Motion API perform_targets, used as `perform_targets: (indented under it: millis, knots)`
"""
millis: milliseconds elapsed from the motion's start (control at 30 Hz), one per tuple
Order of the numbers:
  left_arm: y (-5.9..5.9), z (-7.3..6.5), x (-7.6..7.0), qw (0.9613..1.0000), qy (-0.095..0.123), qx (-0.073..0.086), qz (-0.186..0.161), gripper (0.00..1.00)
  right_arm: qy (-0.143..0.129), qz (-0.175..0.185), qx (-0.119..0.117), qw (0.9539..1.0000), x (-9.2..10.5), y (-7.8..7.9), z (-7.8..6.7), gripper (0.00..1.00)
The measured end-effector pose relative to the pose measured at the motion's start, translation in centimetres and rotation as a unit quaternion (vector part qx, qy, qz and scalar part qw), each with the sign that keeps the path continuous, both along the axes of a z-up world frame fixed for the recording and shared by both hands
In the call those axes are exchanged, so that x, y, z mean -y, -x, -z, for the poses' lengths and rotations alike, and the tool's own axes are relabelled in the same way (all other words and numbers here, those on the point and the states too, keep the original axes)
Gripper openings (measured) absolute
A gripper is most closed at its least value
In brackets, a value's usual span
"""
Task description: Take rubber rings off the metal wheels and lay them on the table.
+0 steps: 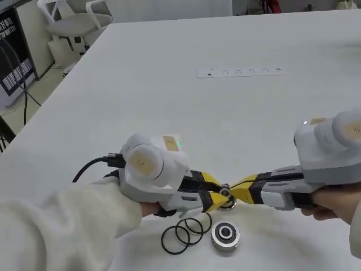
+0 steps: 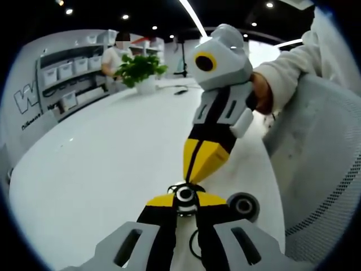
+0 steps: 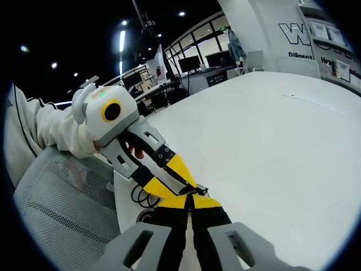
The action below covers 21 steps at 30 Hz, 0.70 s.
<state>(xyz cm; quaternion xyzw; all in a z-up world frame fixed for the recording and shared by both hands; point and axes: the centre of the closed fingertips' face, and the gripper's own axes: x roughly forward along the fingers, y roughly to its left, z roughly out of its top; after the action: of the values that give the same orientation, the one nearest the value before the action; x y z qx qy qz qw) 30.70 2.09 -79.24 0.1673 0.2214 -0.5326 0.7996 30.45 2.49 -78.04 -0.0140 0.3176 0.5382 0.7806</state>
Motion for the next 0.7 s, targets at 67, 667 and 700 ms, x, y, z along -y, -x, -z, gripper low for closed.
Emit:
perform_targets:
  millis: [67, 667, 700]
  knots:
    - [0.0, 0.0, 0.0, 1.0, 0.0, 0.0, 0.0, 0.13, 0.005, -0.002, 0.007, 1.0, 0.1, 0.0, 0.1, 0.0]
    - [0.0, 0.1, 0.1, 0.9997, -0.013, 0.018, 0.007, 0.14, -0.006, 0.01, -0.008, 0.9999, 0.4, -0.1, 0.1, 0.0]
    - [0.0, 0.1, 0.1, 0.9997, -0.015, 0.019, 0.008, 0.14, -0.007, 0.011, -0.009, 0.9999, 0.4, -0.1, 0.1, 0.0]
